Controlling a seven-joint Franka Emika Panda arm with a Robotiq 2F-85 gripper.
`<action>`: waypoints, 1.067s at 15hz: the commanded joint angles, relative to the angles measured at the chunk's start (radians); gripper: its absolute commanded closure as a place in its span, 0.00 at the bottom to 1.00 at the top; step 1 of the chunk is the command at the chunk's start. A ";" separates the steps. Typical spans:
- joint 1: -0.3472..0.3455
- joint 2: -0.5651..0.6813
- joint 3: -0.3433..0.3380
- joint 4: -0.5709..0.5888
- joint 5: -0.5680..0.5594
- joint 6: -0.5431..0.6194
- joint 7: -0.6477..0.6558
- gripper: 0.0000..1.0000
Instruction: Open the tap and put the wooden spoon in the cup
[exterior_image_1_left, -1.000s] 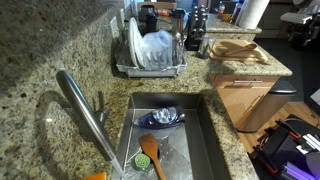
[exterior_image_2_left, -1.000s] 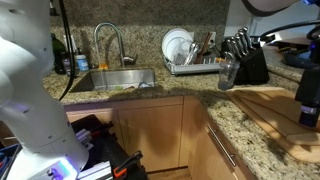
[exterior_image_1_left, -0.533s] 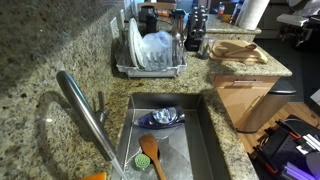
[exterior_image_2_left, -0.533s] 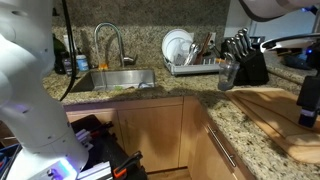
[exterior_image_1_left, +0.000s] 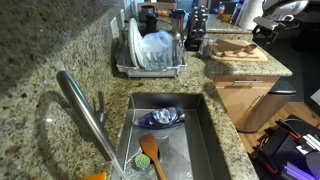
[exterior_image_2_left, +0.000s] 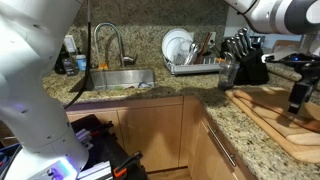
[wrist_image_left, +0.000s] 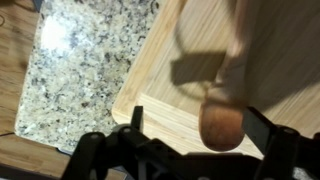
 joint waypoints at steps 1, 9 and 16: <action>0.002 0.020 0.000 0.025 0.000 -0.003 0.009 0.00; -0.123 0.130 0.168 0.104 0.270 -0.055 -0.279 0.00; -0.028 0.145 0.043 0.066 0.146 -0.071 -0.116 0.00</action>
